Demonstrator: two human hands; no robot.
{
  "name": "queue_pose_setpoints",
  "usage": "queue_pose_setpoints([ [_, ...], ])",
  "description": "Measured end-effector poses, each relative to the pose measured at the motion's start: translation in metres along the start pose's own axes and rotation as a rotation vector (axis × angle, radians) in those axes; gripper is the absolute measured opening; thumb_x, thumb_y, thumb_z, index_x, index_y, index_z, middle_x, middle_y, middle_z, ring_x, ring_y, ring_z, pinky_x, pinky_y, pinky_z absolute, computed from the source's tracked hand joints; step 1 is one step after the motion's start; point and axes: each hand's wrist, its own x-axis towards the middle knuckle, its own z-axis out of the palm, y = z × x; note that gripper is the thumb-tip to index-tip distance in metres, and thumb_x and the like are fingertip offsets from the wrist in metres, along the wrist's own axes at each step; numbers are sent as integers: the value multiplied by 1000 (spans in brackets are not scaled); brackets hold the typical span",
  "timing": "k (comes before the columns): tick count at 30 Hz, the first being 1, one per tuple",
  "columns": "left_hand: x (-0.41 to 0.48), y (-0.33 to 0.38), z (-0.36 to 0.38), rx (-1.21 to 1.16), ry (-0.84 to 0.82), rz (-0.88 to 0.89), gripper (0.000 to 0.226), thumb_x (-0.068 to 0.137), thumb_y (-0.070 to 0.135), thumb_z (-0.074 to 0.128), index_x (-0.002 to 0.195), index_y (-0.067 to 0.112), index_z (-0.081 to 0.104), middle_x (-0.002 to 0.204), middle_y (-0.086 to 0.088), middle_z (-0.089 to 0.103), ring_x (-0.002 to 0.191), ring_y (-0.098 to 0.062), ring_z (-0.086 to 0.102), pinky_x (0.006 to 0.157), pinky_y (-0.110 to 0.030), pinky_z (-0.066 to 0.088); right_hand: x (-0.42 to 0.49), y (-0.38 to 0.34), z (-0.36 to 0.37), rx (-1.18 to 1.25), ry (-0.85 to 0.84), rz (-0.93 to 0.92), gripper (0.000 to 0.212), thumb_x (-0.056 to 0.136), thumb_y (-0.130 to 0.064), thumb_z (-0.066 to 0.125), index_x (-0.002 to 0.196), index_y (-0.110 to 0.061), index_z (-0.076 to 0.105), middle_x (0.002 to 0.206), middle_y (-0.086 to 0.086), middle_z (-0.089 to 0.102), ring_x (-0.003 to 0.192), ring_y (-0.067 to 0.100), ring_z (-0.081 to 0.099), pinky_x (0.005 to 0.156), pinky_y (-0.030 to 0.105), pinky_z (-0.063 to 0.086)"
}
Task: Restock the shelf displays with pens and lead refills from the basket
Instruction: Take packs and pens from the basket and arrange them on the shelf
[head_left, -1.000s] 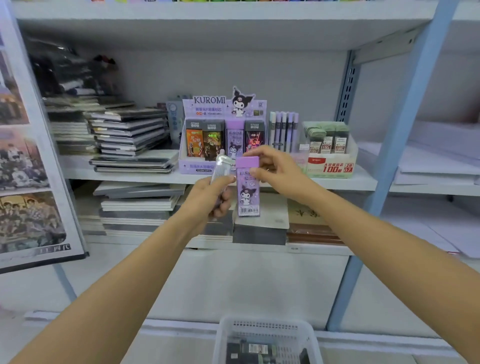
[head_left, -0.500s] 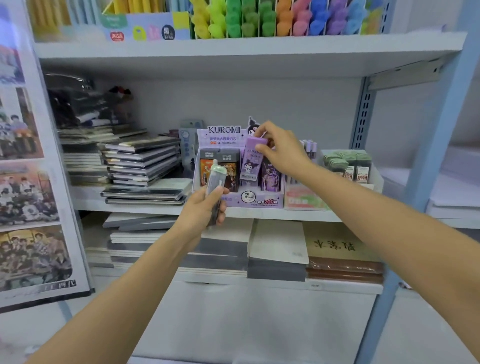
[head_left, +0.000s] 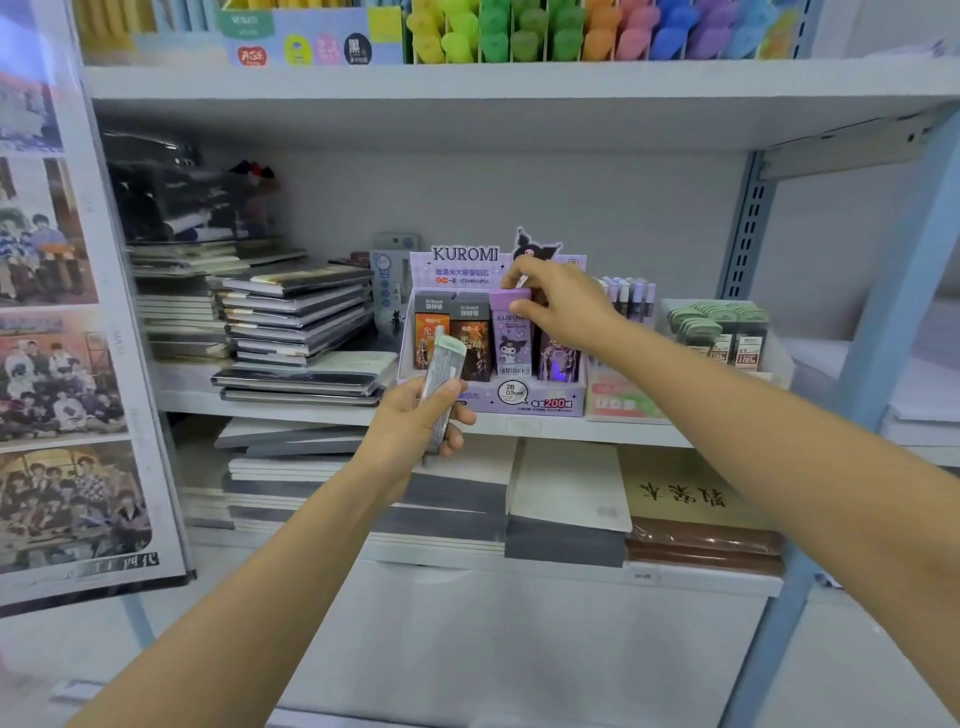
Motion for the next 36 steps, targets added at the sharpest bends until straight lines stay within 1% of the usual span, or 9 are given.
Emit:
queue_pose_setpoints([
  [5,0,-1,1,22,-9,2,24,97,30,54,111,11,59,71,3,69,45,-7,54,37,-16,35,3,5,4,-21,149,41,19,87,-22,70,105,-17,67,108,-1,65,97,16,58,85,36,49],
  [11,3,-2,2,19,-15,-10,26,96,32,56,111,11,59,72,4,69,46,-7,54,36,-16,34,7,13,-3,89,-29,67,25,85,-21,72,110,-18,69,102,-3,66,97,15,59,91,34,49],
  [16,3,-2,4,30,-14,-8,26,95,33,57,112,14,59,77,3,70,48,-8,56,37,-17,32,6,13,12,-165,124,-21,29,92,-26,64,120,-18,68,112,3,60,111,21,47,90,32,42],
  [20,1,-1,5,47,-9,-2,27,94,34,58,111,13,61,80,6,69,49,-8,56,38,-18,29,-2,16,8,-297,13,-36,37,97,-36,52,131,-21,59,118,2,51,115,22,38,96,35,33],
  [24,-1,0,12,56,-44,15,27,94,37,58,111,16,62,77,6,67,50,-9,53,42,-21,27,-22,-2,-5,256,189,42,27,95,-34,56,116,-19,65,104,-5,61,77,0,52,73,19,42],
  [28,-3,0,33,80,-103,58,18,96,36,56,101,20,63,68,6,55,46,-7,44,41,-17,29,-54,-20,-10,640,-150,278,40,88,-51,61,98,-13,63,67,-5,67,42,5,50,43,16,42],
  [31,-6,4,53,79,-133,-34,29,98,49,45,97,26,63,66,6,52,47,-8,41,41,-19,28,-69,-14,-17,752,-199,332,36,89,-39,65,93,-3,66,52,-4,55,39,6,43,40,16,37],
  [33,-6,8,65,-44,-154,-169,41,99,52,33,95,23,62,64,5,52,44,-9,40,39,-21,27,-77,-5,-26,852,-195,342,29,92,-29,65,97,0,66,62,1,61,46,8,52,46,18,43],
  [36,-7,14,82,-96,-173,-164,26,100,36,44,91,15,56,65,1,50,44,-9,42,36,-19,31,-88,8,-35,950,-184,359,25,93,-24,62,100,0,64,73,6,65,57,13,61,53,20,50],
])
